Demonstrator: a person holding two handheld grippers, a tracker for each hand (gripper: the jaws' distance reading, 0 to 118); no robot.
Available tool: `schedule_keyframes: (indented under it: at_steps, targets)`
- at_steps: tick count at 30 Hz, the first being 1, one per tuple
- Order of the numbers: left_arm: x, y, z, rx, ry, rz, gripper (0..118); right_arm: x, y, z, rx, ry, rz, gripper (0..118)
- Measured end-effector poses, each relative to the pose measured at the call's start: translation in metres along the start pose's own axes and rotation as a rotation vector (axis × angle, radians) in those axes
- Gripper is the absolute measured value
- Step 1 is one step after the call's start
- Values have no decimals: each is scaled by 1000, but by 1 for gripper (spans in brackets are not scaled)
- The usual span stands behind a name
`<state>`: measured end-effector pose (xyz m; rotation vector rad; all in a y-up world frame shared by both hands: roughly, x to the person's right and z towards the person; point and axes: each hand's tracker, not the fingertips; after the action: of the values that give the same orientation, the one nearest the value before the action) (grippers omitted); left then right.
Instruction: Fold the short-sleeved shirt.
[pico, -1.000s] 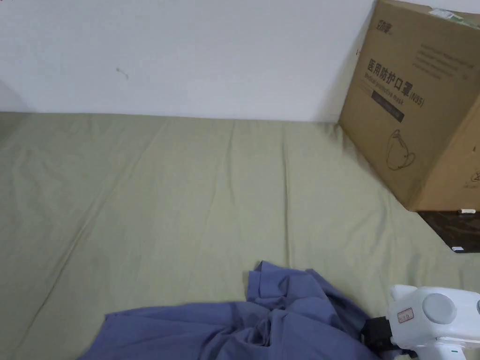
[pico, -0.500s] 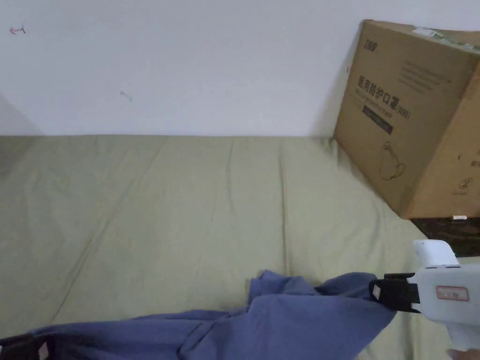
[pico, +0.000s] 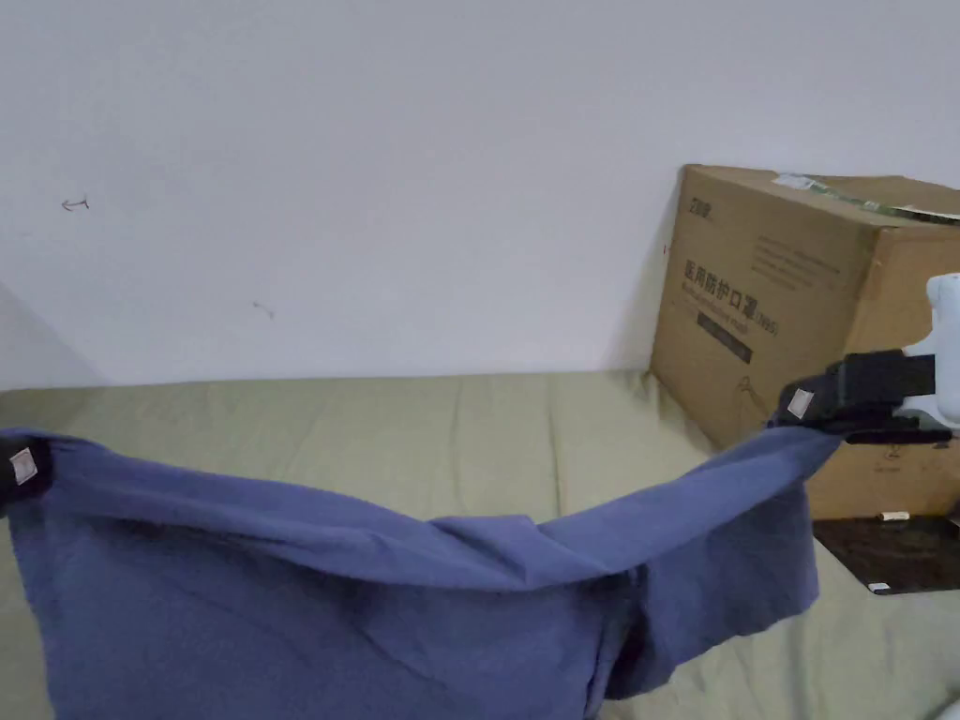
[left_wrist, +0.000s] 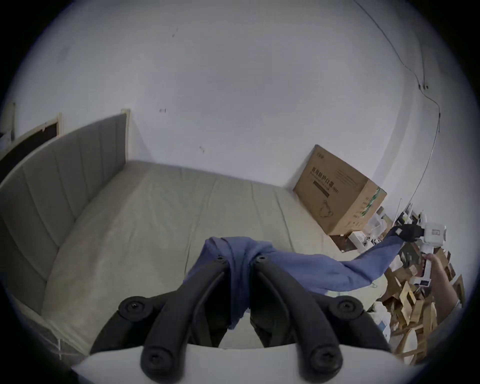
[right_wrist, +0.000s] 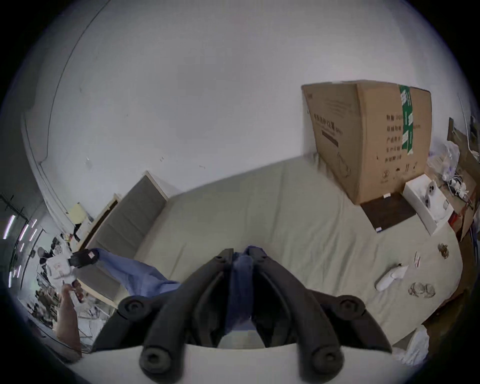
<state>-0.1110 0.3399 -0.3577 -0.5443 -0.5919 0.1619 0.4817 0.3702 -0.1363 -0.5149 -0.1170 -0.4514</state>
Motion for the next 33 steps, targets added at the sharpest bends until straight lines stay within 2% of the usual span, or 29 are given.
schedule_keyframes:
  at_steps: [6,11,15,20,26,30,33]
  targets:
    - [-10,32,-7,55,-13,61,10,-17,47,9,69,-11,49,11]
    - [-13,57,-41,24,-26,71,10,-14,83,-4,112,-14,29,11]
    - [1,77,-80,-18,-22,53,10,-7,115,-34,106,-90,41,11]
    - [18,106,-144,-32,-15,-31,10,10,152,-86,126,-187,39,11]
    - [28,133,-226,14,18,-24,10,36,176,-149,177,-216,-6,11]
    - [23,127,-264,74,30,-8,10,56,163,-182,238,-219,-25,11]
    - [7,101,-288,28,31,46,10,83,131,-209,212,-230,-104,11]
